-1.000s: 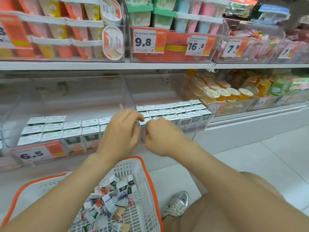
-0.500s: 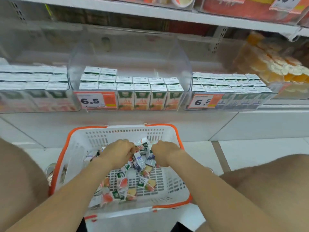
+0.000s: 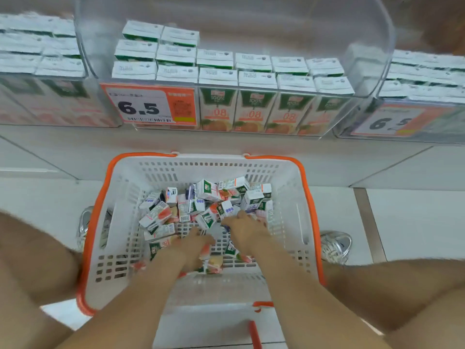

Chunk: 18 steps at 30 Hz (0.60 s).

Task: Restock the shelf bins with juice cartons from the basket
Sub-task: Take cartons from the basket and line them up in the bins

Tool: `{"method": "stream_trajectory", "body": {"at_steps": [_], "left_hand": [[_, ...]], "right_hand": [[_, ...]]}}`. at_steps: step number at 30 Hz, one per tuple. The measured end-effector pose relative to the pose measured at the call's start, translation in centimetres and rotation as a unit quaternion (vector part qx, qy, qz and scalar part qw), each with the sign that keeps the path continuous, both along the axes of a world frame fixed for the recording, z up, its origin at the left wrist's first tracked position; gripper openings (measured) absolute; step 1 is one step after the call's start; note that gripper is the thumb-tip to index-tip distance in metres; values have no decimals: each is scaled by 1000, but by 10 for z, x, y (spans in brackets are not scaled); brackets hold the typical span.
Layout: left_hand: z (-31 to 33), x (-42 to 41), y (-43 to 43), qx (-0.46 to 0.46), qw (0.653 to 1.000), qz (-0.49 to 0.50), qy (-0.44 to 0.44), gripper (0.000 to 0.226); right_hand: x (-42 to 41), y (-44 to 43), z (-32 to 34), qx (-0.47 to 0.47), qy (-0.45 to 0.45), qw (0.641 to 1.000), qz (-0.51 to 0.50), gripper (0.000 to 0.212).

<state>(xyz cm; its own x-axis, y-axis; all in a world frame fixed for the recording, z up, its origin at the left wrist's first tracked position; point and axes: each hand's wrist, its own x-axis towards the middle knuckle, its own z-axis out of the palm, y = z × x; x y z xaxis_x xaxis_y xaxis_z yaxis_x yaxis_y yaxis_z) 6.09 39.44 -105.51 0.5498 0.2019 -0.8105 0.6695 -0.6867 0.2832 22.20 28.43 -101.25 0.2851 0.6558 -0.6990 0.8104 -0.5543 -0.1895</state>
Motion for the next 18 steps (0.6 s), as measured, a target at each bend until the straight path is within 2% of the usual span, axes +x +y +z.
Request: {"method": "stream_trajectory", "body": {"at_steps": [2,4,7,9,12,14,17,18], "left_hand": [[-7,2,-12,9,998,-43,36,83],[-6,5,-21,25,997,-60,44,84],[-6,6,-21,48,998,-32,-5,58],[-7,4,-15,69,997,-8,-36,40],[-2,0,-8,97,991,43,-87,45],[2,-4,-3,87,984,100,-116,50],[16,-4,7,45,962,226,-149,49],[23,-3,10,31,949,270,-160,47]], "right_hand": [[-4,3,-15,-23,17,1000,-11,64],[-5,4,-24,-11,22,999,-24,58],[1,7,-22,56,13,997,-53,31],[8,8,-17,97,23,991,-84,21],[16,4,-11,156,101,968,-167,9],[19,-1,-3,179,166,939,-241,15],[21,-4,14,176,271,883,-340,44],[22,-4,20,172,328,843,-389,51]]}}
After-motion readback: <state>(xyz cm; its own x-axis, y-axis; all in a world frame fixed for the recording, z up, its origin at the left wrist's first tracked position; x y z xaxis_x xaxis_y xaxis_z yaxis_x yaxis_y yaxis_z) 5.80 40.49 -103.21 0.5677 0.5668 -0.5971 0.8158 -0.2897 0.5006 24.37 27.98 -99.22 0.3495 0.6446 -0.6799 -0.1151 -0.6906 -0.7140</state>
